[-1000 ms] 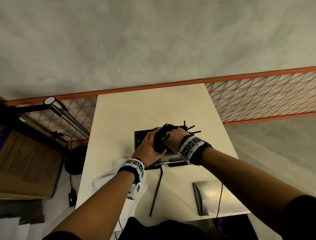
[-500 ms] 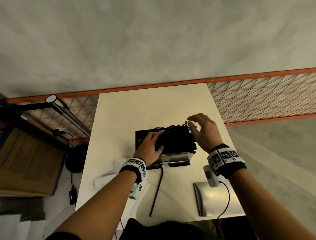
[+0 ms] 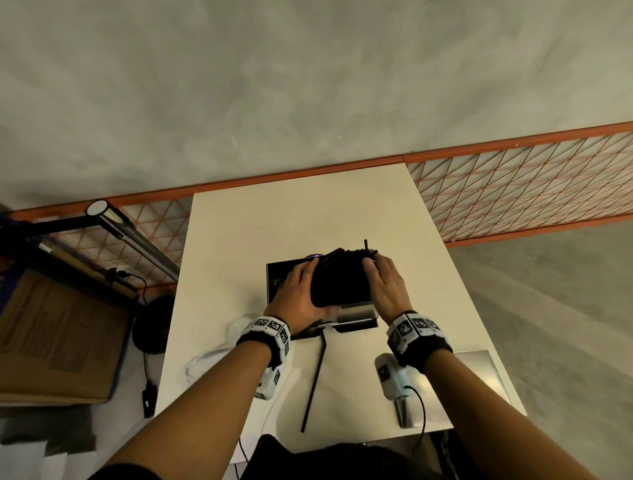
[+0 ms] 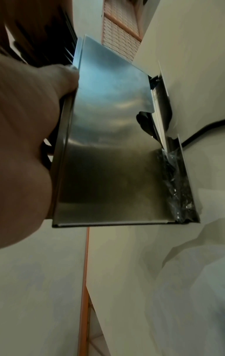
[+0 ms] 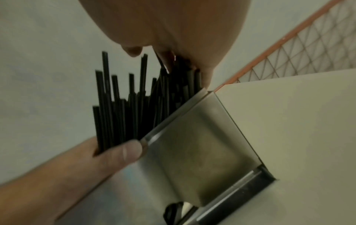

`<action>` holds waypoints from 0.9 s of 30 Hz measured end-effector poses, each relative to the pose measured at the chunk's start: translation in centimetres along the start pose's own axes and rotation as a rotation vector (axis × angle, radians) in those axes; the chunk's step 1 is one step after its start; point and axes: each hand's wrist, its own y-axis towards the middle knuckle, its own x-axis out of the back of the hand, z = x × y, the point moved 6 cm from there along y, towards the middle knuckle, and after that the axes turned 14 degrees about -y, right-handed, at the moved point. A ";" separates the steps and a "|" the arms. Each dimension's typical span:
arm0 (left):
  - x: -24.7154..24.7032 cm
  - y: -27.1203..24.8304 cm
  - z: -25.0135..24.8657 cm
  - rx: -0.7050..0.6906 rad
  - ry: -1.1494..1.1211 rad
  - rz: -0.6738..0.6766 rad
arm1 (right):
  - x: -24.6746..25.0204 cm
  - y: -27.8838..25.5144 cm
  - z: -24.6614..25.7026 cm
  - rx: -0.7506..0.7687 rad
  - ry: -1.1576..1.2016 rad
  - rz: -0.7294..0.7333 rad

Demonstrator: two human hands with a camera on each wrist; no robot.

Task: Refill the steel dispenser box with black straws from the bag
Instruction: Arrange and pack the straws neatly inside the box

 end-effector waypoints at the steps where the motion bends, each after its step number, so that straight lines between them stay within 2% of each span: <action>1: -0.1 0.0 0.0 0.001 0.007 0.005 | 0.7 0.0 -0.3 0.011 -0.031 -0.046; 2: -0.1 0.0 0.0 0.002 0.014 0.011 | 1.7 -0.1 -0.3 0.058 -0.104 -0.129; 4: -0.2 0.1 0.1 0.006 0.020 0.032 | 3.9 -1.4 1.0 0.258 -0.279 -0.351; 5: -0.3 0.1 0.1 0.006 0.020 0.041 | 4.5 -2.5 1.9 0.372 -0.331 -0.421; 6: -0.4 0.1 0.2 0.008 0.017 0.044 | 4.6 -3.7 3.0 0.476 -0.355 -0.430; 8: -0.3 0.1 0.2 -0.002 0.015 0.037 | 2.8 -5.9 4.5 0.643 -0.383 -0.292; 11: -0.2 0.1 0.1 0.004 0.004 0.046 | -4.1 -9.0 4.5 0.814 -0.598 0.182; 13: -0.1 0.0 0.0 0.010 0.014 0.051 | -9.1 -10.8 2.6 0.857 -0.881 0.513; 15: -0.1 -0.1 -0.1 0.008 0.016 0.051 | -11.9 -11.4 0.9 0.866 -1.032 0.654; 17: 0.0 -0.2 -0.2 0.006 0.018 0.048 | -13.9 -11.4 -0.1 0.896 -1.078 0.687; 19: 0.0 -0.2 -0.1 0.011 0.007 0.043 | -15.3 -10.9 -0.3 0.917 -1.106 0.652; 24: 0.5 -0.3 -0.2 0.000 -0.062 0.003 | -17.7 -10.7 -0.8 0.898 -1.223 0.645; 27: 0.5 -0.4 -0.2 -0.022 -0.094 -0.013 | -18.7 -11.3 -1.5 0.962 -1.246 0.639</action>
